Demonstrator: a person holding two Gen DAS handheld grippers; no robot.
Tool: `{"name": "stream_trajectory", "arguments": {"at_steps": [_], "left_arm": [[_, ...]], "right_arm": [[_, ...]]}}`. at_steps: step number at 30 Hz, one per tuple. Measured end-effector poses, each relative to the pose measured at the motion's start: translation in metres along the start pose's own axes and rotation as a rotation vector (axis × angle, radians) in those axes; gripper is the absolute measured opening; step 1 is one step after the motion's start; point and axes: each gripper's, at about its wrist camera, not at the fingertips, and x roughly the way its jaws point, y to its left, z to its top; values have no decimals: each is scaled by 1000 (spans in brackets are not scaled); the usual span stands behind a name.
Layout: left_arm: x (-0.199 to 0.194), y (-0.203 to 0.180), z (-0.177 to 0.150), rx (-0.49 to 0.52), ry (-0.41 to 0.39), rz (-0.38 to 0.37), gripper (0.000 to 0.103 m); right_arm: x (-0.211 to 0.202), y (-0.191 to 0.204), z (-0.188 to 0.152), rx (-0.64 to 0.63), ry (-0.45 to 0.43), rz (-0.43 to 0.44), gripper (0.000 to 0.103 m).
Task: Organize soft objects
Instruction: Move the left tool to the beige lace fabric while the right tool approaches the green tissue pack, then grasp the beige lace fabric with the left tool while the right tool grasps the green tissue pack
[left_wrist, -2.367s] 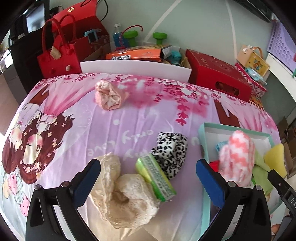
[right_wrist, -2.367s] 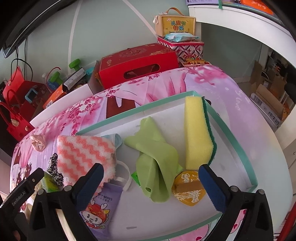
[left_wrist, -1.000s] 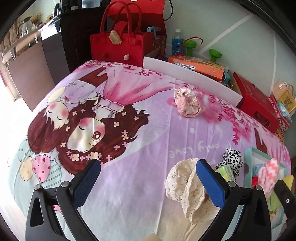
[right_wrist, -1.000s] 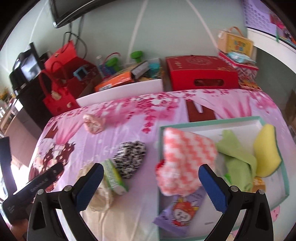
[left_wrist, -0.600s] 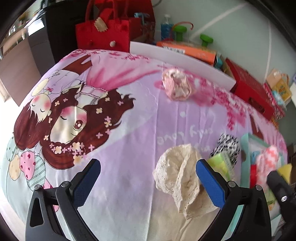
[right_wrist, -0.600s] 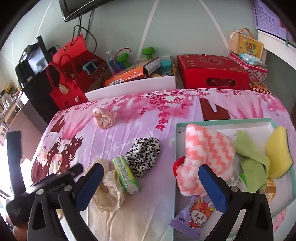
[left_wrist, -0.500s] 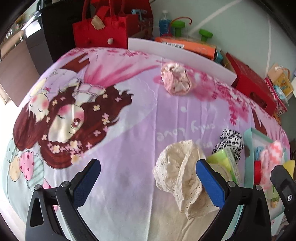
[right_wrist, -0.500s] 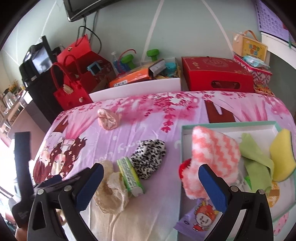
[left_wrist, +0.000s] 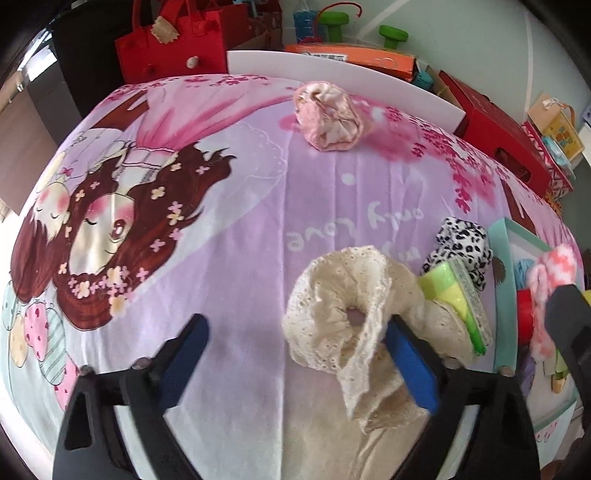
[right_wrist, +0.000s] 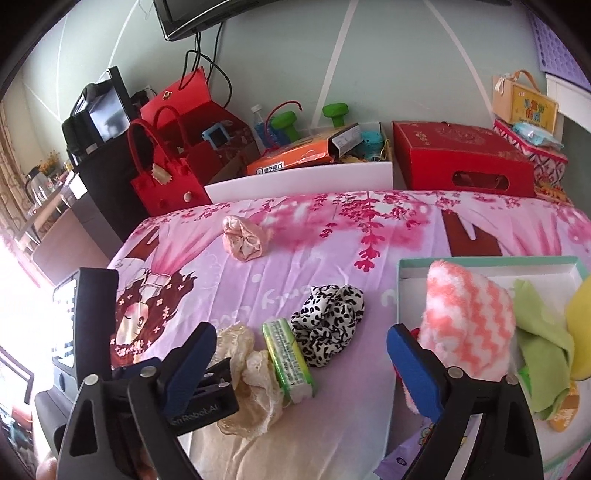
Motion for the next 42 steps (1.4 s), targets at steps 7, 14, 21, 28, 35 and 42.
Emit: {"name": "stream_trajectory", "arguments": {"at_steps": [7, 14, 21, 28, 35, 42], "left_arm": [[0, -9, -2, 20, 19, -82, 49], [1, -13, 0, 29, 7, -107, 20], [2, 11, 5, -69, -8, -75, 14], [1, 28, 10, -126, -23, -2, 12], [2, 38, 9, -161, -23, 18, 12], [6, 38, 9, -156, -12, 22, 12]], "right_arm": [[4, -7, -1, 39, 11, 10, 95], [9, -9, -3, 51, 28, 20, 93], [14, -7, -5, 40, 44, 27, 85], [20, 3, -8, -19, 60, 38, 74], [36, 10, -16, -59, 120, 34, 50], [53, 16, -25, -95, 175, 27, 34]]}}
